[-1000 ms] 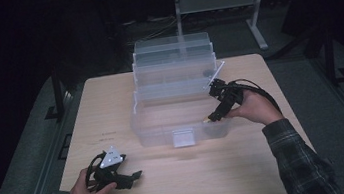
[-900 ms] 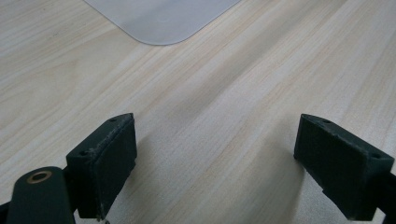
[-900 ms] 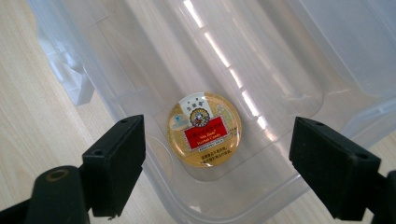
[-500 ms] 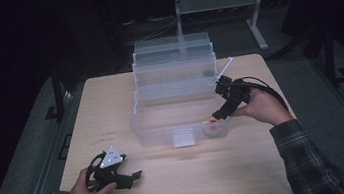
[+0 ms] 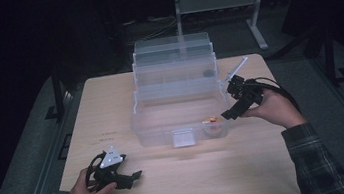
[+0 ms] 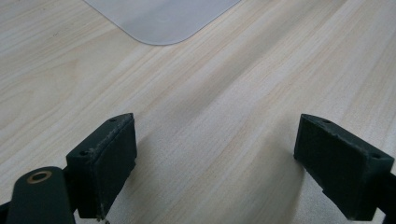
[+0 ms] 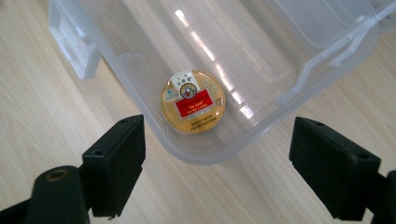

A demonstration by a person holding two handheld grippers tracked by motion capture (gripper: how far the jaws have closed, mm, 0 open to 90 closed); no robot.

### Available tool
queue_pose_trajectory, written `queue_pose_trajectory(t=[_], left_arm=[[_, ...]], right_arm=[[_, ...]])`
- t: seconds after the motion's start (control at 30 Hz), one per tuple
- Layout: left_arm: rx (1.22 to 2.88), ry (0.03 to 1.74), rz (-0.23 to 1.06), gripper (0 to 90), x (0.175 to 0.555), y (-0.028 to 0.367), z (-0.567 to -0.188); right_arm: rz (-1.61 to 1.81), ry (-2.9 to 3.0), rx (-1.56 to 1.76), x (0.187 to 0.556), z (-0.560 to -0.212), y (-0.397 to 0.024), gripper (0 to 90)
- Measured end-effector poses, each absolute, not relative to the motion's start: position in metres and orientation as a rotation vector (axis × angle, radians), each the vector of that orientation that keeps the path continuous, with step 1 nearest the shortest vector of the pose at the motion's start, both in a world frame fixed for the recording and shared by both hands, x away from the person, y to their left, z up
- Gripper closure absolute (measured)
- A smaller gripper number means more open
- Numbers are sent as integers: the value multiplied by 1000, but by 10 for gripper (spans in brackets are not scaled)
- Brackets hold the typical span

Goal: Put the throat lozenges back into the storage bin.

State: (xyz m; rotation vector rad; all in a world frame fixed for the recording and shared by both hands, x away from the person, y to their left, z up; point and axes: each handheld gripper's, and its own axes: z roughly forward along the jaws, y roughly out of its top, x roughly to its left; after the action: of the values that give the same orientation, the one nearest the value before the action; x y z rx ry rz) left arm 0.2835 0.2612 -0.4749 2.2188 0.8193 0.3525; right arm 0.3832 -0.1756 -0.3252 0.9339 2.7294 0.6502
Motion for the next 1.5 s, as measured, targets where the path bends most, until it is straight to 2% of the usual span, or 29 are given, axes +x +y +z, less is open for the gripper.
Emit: queue_pose_trajectory(t=[0.8,1.5], left_arm=[[2217,821,353,122,283,261,-475],[2220,819,353,122,283,261,-475]], right_arm=[[694,2689,1004,359,-341,-211,137],[775,2631,1109,334,-384,-245,130]])
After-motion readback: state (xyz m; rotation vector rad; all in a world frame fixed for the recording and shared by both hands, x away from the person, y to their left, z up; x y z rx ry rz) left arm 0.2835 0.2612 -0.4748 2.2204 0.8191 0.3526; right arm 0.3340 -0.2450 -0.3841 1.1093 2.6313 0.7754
